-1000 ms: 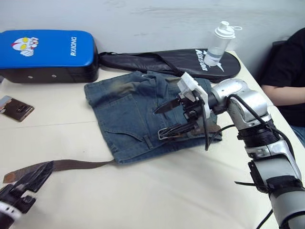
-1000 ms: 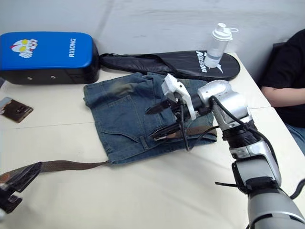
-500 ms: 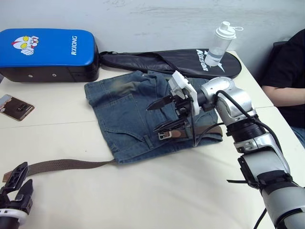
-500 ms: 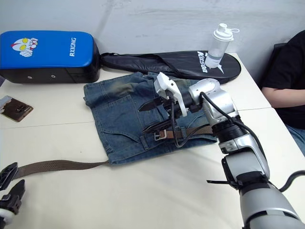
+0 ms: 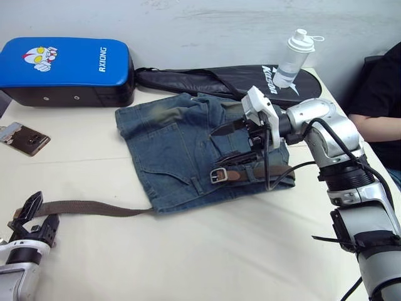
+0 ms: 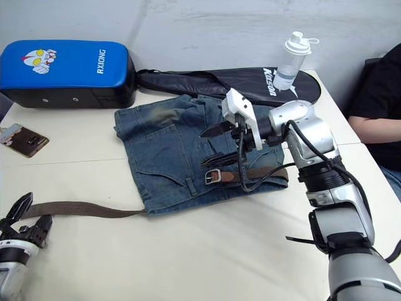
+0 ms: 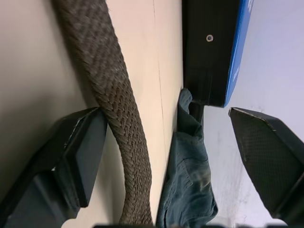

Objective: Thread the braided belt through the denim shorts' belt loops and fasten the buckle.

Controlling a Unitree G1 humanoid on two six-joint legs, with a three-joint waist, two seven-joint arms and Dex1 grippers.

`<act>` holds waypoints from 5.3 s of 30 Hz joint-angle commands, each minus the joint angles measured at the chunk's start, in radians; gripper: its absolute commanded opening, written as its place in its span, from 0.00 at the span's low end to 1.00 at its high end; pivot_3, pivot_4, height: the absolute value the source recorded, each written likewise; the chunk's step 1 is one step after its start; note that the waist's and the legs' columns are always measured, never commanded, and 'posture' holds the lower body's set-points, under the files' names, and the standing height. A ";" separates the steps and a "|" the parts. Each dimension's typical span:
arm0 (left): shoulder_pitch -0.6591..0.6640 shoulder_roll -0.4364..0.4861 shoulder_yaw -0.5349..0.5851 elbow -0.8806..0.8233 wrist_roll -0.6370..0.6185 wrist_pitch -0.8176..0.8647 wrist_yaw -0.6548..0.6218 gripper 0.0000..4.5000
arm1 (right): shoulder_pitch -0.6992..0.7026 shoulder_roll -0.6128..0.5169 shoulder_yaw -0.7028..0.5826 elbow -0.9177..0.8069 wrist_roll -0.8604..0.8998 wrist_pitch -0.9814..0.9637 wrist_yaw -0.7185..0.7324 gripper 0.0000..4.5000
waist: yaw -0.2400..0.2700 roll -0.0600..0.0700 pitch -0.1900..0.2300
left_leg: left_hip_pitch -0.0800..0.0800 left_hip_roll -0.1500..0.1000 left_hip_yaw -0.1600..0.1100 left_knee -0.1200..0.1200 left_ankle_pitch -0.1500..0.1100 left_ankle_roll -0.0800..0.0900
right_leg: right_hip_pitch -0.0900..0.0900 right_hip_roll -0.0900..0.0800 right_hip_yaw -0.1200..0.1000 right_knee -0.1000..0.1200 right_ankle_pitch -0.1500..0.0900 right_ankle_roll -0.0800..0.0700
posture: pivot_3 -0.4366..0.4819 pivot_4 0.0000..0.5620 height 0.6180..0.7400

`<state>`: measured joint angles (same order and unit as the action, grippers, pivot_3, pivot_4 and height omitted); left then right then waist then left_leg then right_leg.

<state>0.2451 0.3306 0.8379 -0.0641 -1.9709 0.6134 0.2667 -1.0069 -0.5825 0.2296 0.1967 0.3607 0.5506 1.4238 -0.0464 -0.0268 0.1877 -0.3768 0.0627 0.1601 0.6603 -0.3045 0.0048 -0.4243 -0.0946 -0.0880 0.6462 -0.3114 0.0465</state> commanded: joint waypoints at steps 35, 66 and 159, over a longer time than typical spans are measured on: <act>-0.966 0.710 -1.007 0.011 0.893 0.540 -1.712 0.02 | 0.148 0.062 0.032 0.088 -0.643 -1.498 -0.739 1.00 | -0.011 -0.002 0.003 | -0.011 0.004 0.006 0.003 0.004 -0.008 | -0.019 0.018 0.014 0.007 -0.003 -0.001 | 0.48 0.27 1.00; -0.990 0.589 -0.947 0.074 1.071 0.514 -1.668 0.24 | 0.170 0.085 0.111 0.061 -0.509 -1.478 -0.698 0.00 | -0.007 -0.002 0.003 | -0.010 0.005 0.007 0.008 0.005 -0.005 | -0.020 0.016 0.018 0.013 -0.003 -0.001 | 0.48 0.27 1.00; -0.855 0.275 -0.781 -0.072 1.572 -0.245 -1.071 0.61 | 0.247 0.030 -0.095 -0.209 -0.139 -0.342 -0.296 0.00 | 0.017 -0.002 0.003 | -0.009 0.005 0.011 0.010 0.005 -0.002 | -0.020 0.016 0.020 0.016 -0.001 0.001 | 0.48 0.27 1.00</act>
<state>-0.5710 0.6094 -0.0418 -0.1078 -0.2998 0.2585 -0.8615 -0.7410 -0.5403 0.1487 0.0372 0.2360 0.2075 1.1587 -0.0291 -0.0291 0.1904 -0.3862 0.0675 0.1705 0.6707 -0.2995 0.0025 -0.4444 -0.0790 -0.0681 0.6620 -0.3127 0.0477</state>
